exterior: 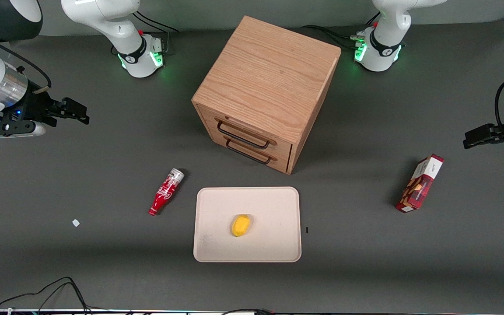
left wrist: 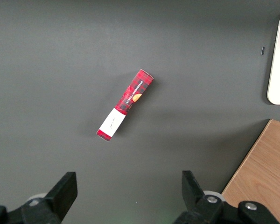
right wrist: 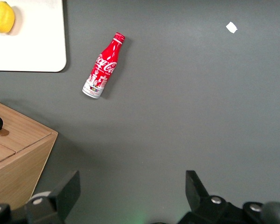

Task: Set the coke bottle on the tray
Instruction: 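Move the right gripper down over the red Coca-Cola bottle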

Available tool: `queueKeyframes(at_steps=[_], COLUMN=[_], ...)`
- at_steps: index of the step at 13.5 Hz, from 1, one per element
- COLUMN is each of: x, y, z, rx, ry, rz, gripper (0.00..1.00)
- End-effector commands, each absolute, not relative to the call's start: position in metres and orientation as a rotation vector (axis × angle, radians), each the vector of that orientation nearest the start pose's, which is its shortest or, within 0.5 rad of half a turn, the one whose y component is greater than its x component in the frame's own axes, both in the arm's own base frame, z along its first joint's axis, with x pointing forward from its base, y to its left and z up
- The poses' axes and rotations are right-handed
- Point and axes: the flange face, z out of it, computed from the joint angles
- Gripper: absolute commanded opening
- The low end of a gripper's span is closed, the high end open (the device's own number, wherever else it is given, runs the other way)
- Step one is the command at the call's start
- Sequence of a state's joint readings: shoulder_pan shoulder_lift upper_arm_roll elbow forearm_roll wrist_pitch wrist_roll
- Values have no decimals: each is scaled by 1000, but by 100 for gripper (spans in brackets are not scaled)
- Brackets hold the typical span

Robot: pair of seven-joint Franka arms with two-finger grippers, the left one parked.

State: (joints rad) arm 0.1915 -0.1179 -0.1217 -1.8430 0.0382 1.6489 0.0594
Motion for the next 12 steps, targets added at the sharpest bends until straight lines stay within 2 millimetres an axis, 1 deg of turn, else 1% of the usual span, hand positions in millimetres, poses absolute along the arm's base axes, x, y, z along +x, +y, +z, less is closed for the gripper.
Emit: queueKeyframes(at_steps=[1, 3, 4, 5, 6, 8, 9, 11, 12], x=[519, 523, 525, 531, 538, 543, 547, 559, 564], y=[38, 36, 39, 42, 43, 41, 42, 46, 48], z=[570, 569, 565, 557, 555, 543, 535, 509, 493], rx=[-3092, -3094, -3094, -3096, -3100, -3101, -3098, -3113, -3116], ry=[-41, -38, -45, -33, -26, -17, 6, 157, 193], rz=[131, 135, 173, 204, 211, 298, 318, 341, 336], gripper=[100, 100, 100, 100, 100, 100, 100, 100, 100])
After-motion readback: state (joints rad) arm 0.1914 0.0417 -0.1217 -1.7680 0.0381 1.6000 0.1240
